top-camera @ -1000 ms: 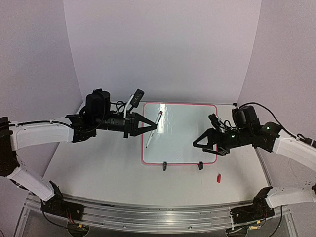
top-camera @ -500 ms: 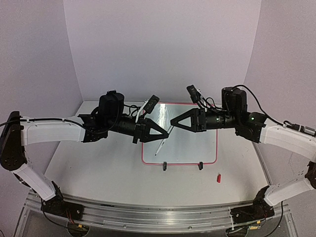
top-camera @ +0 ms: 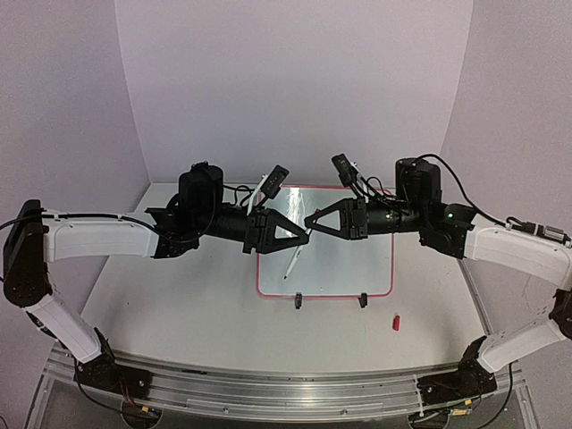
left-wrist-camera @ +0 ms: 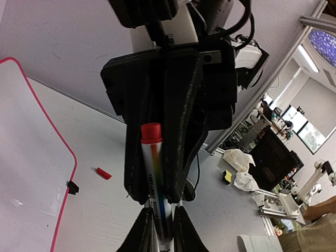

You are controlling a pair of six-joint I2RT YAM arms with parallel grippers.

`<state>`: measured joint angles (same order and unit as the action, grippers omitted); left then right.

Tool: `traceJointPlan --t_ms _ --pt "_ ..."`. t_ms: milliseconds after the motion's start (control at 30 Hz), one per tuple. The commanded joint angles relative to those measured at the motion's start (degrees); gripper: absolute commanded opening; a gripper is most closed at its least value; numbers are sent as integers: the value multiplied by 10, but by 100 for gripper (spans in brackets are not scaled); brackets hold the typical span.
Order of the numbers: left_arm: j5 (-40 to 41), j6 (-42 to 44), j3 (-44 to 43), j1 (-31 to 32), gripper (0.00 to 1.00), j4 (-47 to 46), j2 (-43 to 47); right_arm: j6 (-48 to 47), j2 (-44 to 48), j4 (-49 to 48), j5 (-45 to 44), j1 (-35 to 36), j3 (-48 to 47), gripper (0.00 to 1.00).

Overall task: Write a sentence on the whiteboard
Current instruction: Pass from the left arm to the right, then pass from the right arm to the left

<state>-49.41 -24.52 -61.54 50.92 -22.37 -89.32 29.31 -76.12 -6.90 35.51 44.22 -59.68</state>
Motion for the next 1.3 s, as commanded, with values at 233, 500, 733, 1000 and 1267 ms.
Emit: traceJointPlan --t_ms 233,500,733,1000,1267 --pt "11 8 35 2 68 12 26 12 13 -23 -9 10 -39 0" --pt "25 -14 85 2 45 -7 64 4 12 9 -5 9 -44 0" --pt "19 -32 94 2 25 -31 63 6 1 15 9 9 -50 0" --pt "-6 -41 72 4 17 -42 30 -10 -7 17 -11 9 -56 0" --pt "34 106 42 4 0 62 61 -37 -1 99 5 9 -59 16"
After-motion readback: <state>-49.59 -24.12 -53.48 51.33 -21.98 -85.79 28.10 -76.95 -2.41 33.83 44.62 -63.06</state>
